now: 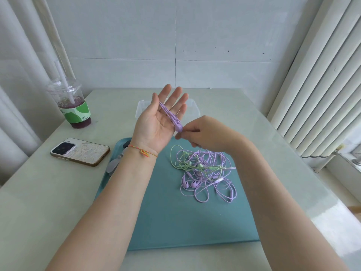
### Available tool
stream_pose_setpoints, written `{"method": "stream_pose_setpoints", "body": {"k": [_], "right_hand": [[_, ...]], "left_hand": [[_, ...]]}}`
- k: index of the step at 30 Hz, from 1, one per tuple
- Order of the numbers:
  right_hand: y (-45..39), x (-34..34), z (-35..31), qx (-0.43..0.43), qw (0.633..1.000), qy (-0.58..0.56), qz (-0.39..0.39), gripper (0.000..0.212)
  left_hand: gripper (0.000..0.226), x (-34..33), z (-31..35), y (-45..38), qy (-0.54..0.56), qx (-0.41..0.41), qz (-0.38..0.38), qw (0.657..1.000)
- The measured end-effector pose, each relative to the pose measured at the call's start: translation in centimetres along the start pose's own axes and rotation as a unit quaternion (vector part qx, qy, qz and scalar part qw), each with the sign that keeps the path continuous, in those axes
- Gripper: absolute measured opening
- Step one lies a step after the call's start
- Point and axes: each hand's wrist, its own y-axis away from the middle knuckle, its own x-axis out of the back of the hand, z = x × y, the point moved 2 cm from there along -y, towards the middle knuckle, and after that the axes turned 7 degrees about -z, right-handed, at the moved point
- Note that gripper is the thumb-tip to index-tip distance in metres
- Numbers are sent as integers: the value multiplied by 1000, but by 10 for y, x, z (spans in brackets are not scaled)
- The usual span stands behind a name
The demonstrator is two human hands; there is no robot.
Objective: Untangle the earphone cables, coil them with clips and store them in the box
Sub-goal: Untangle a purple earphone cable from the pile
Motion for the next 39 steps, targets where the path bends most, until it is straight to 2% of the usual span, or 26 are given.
{"method": "stream_pose_setpoints", "body": {"k": [3,9,16,25,28,35,39], "right_hand": [[2,0,-2,-3,1000,-8,-16,23],[4,-3,-5,-12,999,-2,-38,27],[3,3,-5,3,1000,-17,8,16],[6,0,-11,12,999,-38,-22,20],[7,3,-10,8,999,-33,-10,20],[8,16,1,-14,995,-46,92,12],[6,11,-4,1,998,-25,51,14]], "left_hand": [[36,4,2,-1,-5,-11,19,1000],[38,12,4,-4,-19,-37,53,998],[39,14,3,-4,-47,-38,64,996],[40,14,3,-3,-109,-25,59,992],[40,13,4,-2,-129,-7,54,990],[41,8,0,0,-166,64,32,984],[42,0,-6,3,-184,108,24,977]]}}
